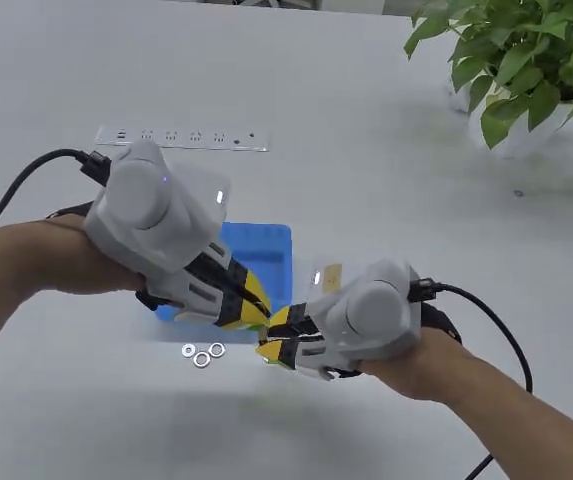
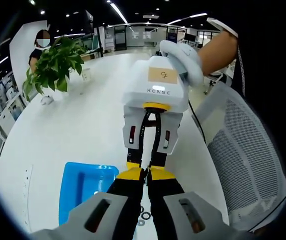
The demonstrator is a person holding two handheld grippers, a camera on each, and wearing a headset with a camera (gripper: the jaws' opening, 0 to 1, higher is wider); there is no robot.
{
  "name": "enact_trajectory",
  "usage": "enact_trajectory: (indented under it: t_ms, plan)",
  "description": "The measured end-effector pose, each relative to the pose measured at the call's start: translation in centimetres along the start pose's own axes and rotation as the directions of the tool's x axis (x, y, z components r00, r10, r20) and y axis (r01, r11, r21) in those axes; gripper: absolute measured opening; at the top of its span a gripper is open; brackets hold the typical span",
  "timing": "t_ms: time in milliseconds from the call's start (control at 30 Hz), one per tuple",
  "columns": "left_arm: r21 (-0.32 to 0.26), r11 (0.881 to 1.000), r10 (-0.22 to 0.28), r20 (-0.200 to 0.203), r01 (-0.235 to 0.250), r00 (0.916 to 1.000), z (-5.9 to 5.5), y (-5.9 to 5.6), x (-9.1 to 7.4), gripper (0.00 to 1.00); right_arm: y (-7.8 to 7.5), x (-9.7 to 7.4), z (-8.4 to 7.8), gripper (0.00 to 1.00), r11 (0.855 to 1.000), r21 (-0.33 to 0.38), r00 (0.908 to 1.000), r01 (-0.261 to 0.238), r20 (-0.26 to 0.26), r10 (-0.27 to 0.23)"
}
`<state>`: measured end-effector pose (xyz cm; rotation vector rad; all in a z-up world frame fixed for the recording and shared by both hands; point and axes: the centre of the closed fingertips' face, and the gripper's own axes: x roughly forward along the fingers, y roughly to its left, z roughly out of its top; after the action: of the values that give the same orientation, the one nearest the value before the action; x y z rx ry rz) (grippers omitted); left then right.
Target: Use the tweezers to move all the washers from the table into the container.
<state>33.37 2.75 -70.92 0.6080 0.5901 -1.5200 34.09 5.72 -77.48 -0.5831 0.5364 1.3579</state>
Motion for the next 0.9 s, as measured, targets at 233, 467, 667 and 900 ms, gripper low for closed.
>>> enact_trajectory:
  t_ms: [233,467,667,900]
  plan:
    - [-0.007,1.0,-0.017,0.002,0.017,0.9999,-0.3,-0.2,0.6,0.07,0.3,0.2,-0.6,0.11,1.0,0.016,1.0,-0.005,-0.004,0.005]
    - [-0.008,1.0,-0.024,0.003,0.024,0.9997,-0.5,-0.1,0.9,0.07,0.2,0.4,-1.0,0.11,1.0,0.029,1.0,-0.005,-0.003,0.005]
    - [-0.016,0.999,-0.034,0.01,0.034,0.9994,-0.6,-0.1,1.3,0.07,0.2,0.6,-1.3,0.11,0.999,0.042,1.0,-0.008,-0.001,0.008]
    - [-0.038,0.999,-0.031,0.025,0.032,0.9992,-0.6,0.4,1.2,0.07,0.0,0.7,-1.4,0.12,0.999,0.054,1.0,-0.006,0.006,0.006]
